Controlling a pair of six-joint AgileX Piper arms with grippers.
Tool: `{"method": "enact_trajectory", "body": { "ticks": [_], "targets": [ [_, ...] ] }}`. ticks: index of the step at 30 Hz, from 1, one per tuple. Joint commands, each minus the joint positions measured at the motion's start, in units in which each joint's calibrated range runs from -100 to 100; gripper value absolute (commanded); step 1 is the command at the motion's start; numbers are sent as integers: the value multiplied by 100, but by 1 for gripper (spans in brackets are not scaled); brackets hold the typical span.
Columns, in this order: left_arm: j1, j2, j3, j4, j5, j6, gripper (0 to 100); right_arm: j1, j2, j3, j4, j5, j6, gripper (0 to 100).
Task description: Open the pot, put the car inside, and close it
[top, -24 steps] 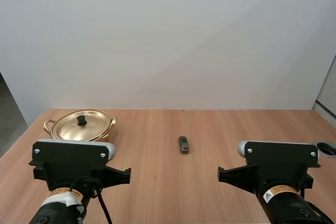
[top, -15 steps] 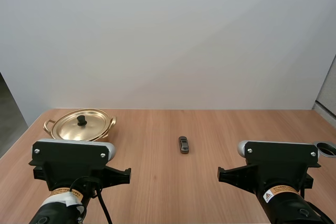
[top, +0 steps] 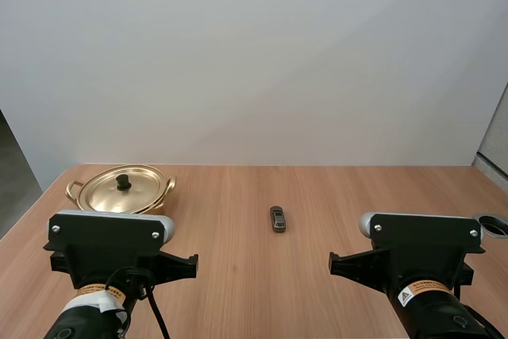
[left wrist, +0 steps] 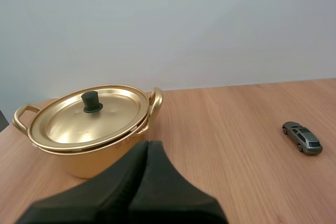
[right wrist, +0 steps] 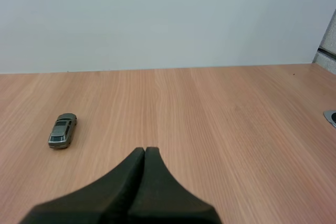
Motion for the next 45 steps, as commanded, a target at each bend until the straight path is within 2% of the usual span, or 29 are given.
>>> {"method": "enact_trajectory", "body": {
  "ticks": [1, 45],
  "targets": [
    [-2, 0, 0, -8, -5, -1, 0, 1, 0, 0, 10, -3, 1, 0],
    [-2, 0, 0, 63, -239, -16, 0, 1, 0, 0, -5, -271, 1, 0]
  ]
}}
